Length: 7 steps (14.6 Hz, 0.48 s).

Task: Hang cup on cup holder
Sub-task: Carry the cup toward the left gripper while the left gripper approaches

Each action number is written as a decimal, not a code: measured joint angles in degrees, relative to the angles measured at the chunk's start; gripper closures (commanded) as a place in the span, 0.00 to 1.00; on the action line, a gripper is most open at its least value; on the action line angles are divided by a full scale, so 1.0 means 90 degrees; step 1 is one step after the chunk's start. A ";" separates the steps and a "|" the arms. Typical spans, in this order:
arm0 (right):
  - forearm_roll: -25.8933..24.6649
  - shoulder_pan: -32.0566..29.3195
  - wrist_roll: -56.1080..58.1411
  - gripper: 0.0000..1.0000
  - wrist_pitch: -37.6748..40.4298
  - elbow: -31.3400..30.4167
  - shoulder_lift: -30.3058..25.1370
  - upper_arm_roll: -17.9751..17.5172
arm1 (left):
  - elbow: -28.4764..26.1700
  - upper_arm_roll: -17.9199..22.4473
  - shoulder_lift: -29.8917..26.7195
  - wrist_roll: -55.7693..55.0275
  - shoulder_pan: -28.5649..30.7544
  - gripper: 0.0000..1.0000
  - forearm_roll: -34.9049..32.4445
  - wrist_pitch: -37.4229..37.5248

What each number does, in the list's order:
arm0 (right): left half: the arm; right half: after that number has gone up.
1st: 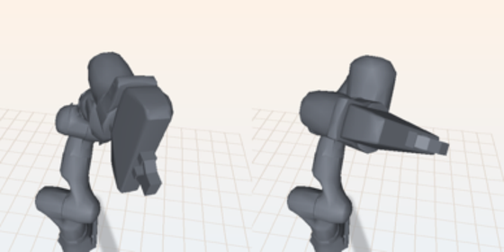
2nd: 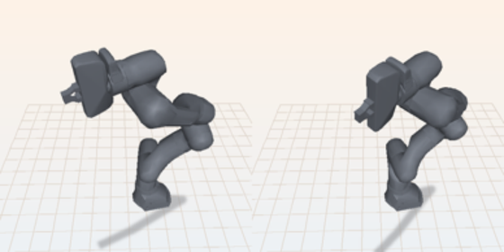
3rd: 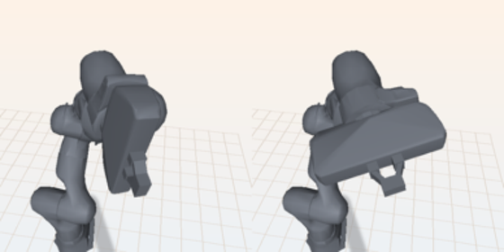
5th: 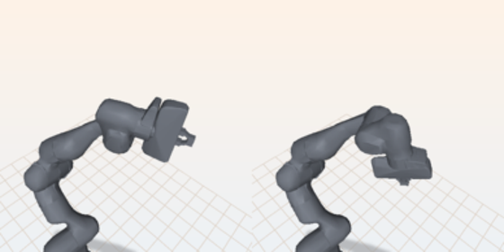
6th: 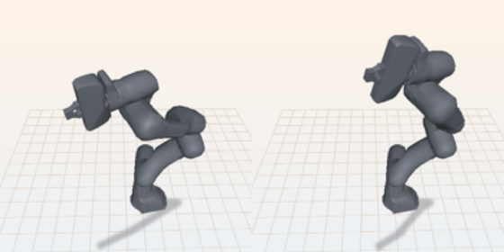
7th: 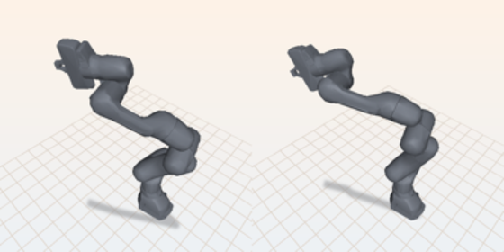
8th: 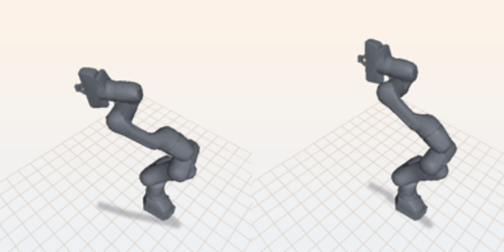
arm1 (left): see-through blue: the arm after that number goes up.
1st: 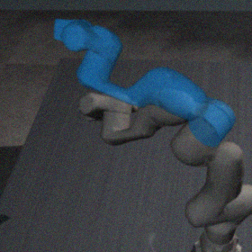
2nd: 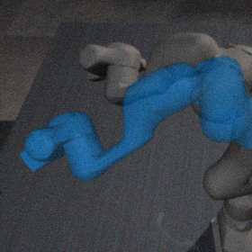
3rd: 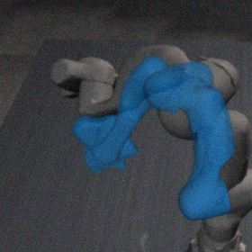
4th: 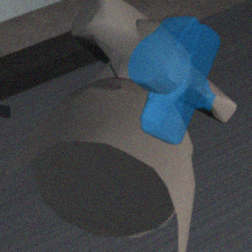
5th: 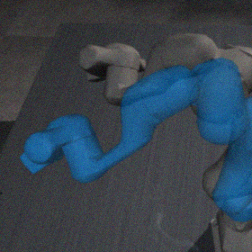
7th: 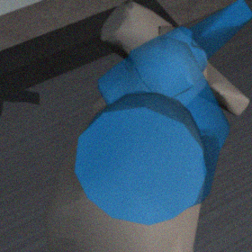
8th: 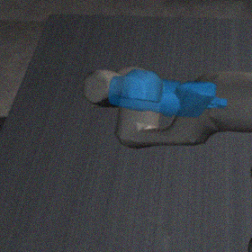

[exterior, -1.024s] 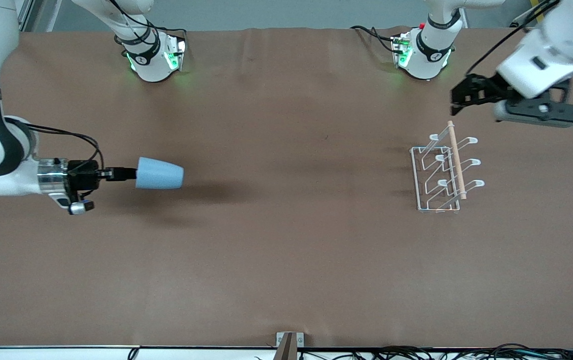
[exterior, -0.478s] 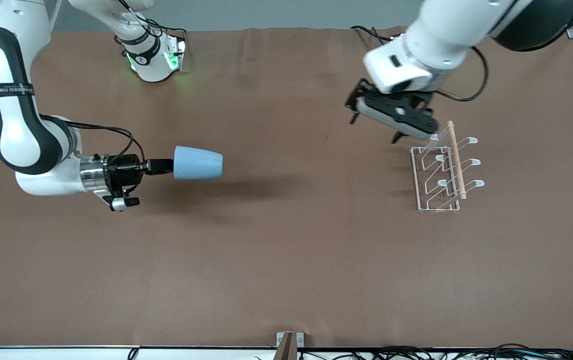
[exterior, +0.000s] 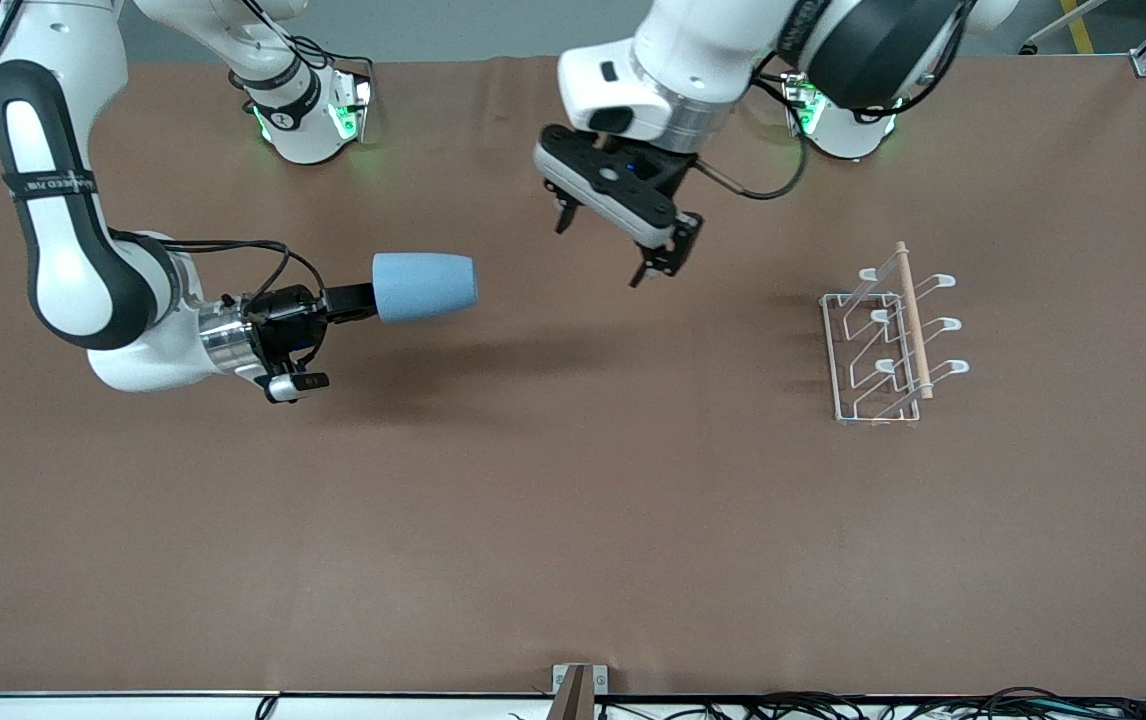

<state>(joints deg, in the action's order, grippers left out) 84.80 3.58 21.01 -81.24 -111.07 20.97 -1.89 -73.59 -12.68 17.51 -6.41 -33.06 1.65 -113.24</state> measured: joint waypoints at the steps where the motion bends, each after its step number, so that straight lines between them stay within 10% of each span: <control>1: 0.0018 0.0030 0.0001 0.99 0.0065 -0.0007 0.0079 0.0000 | 0.0002 -0.0005 0.0032 0.0141 -0.0049 0.00 -0.0002 -0.0254; 7: 0.0119 0.0180 0.0006 0.99 0.0130 -0.0007 0.0226 0.0000 | 0.0003 -0.0015 0.0412 0.0627 -0.0434 0.00 -0.0002 -0.1367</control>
<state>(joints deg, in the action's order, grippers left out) 85.88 5.20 21.06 -80.07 -111.14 23.01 -1.89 -73.57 -12.82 21.22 -0.77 -36.97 1.63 -125.54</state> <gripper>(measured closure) 0.952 0.000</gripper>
